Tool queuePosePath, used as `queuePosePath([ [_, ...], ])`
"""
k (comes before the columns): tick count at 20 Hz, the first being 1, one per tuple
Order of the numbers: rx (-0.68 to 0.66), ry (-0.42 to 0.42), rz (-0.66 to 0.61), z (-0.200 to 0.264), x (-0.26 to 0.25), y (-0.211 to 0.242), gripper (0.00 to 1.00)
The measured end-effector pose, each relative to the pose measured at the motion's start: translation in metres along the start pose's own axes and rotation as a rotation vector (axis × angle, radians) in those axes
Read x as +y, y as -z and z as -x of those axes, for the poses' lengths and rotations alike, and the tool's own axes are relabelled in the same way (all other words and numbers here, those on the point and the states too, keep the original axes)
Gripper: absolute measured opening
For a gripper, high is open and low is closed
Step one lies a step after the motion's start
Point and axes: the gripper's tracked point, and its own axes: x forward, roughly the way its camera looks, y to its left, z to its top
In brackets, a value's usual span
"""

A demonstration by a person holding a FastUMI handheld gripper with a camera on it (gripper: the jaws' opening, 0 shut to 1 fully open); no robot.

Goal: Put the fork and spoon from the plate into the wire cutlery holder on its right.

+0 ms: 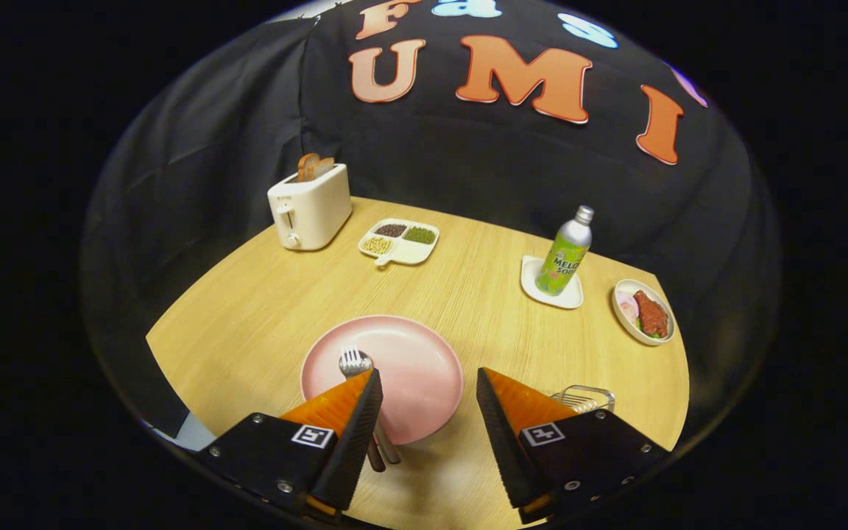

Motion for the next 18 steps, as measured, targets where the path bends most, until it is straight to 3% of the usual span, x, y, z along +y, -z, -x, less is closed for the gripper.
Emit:
queuePosePath([
  [8,0.231,-0.116,0.101,-0.044,0.022,0.057,0.66],
  [18,0.337,-0.225,0.171,-0.056,0.046,0.086,0.56],
])
